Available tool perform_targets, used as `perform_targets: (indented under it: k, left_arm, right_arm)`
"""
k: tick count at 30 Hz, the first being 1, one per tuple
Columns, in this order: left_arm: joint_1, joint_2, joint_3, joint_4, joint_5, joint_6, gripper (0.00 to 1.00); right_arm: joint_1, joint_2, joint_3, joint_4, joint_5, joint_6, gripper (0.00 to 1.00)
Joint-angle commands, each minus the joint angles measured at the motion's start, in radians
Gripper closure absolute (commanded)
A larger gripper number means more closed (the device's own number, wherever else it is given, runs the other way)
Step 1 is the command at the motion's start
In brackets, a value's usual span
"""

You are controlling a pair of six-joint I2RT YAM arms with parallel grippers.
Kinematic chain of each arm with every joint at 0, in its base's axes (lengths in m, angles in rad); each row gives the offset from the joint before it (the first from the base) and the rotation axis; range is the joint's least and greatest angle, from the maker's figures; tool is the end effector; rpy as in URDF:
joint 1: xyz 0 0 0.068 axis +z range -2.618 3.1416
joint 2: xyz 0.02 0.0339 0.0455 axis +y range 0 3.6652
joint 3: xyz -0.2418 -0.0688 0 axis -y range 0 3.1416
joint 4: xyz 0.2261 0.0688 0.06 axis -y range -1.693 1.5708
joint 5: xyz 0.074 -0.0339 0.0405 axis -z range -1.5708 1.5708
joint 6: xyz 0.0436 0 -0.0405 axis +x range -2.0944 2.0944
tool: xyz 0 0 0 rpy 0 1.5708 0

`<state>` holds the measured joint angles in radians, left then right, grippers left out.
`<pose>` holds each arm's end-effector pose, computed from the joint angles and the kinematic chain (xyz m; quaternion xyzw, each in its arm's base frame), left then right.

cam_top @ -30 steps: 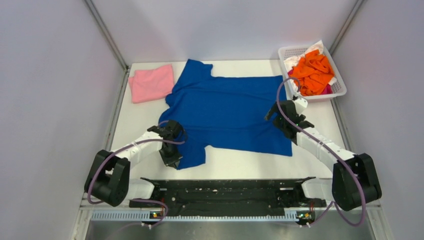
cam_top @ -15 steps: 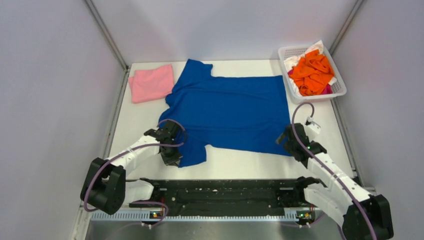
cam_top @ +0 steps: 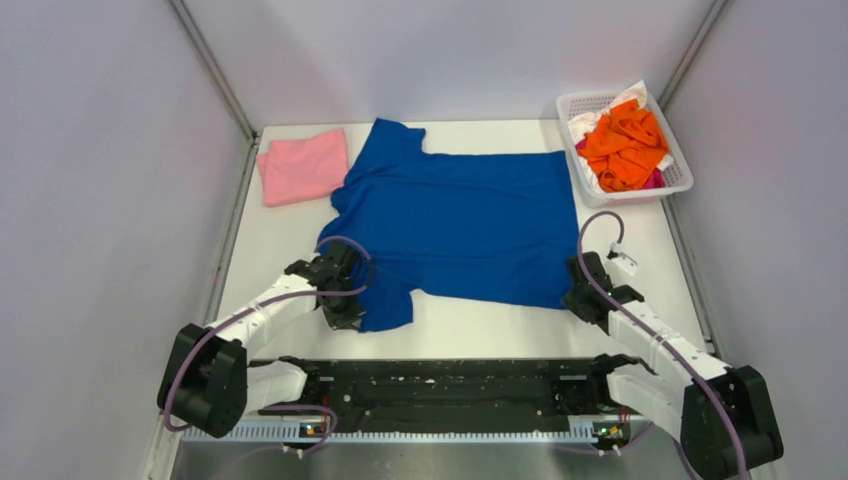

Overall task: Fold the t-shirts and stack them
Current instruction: Grab the side of the flattened tshirt closest away from the robot with both arms, then fold the flattened tshirt in 1/3 of the way

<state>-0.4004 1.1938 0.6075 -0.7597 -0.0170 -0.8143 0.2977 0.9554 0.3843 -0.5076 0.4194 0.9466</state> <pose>0.1649 -0.0690 0.1486 -0.2051 0.9723 -0.0571 0.0969 0.1552 0.0290 0.1389 0.3505 0.8830 -0.0252 0.3113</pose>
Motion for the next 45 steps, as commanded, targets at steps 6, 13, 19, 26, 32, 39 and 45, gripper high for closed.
perform_targets:
  k: [6,13,19,26,32,39,45]
  left_arm:
    - [-0.004,-0.047,0.022,-0.064,0.043,0.009,1.0]
    - [-0.099,-0.179,0.034,-0.283,0.055,-0.109,1.0]
    - [-0.199,-0.335,0.025,-0.407,0.062,-0.277,1.0]
    - [-0.311,-0.46,0.04,-0.493,0.051,-0.406,1.0]
    - [-0.438,-0.464,0.066,-0.486,0.043,-0.462,1.0]
    - [-0.457,-0.346,0.125,-0.262,0.127,-0.297,1.0]
    - [-0.448,-0.264,0.246,-0.157,-0.038,-0.205,1.0]
  right_arm:
    - [-0.008,0.08,0.045,0.029,-0.022,-0.02,1.0]
    - [-0.007,-0.059,0.154,-0.244,-0.027,-0.049,1.0]
    - [0.003,-0.188,0.184,-0.364,-0.147,0.021,1.0]
    - [0.042,-0.325,0.287,-0.616,-0.073,0.074,1.0]
    - [0.042,-0.4,0.322,-0.702,-0.073,0.07,1.0]
    - [0.042,-0.366,0.255,-0.576,-0.142,0.001,1.0]
    - [0.042,-0.28,0.248,-0.457,-0.149,-0.025,1.0]
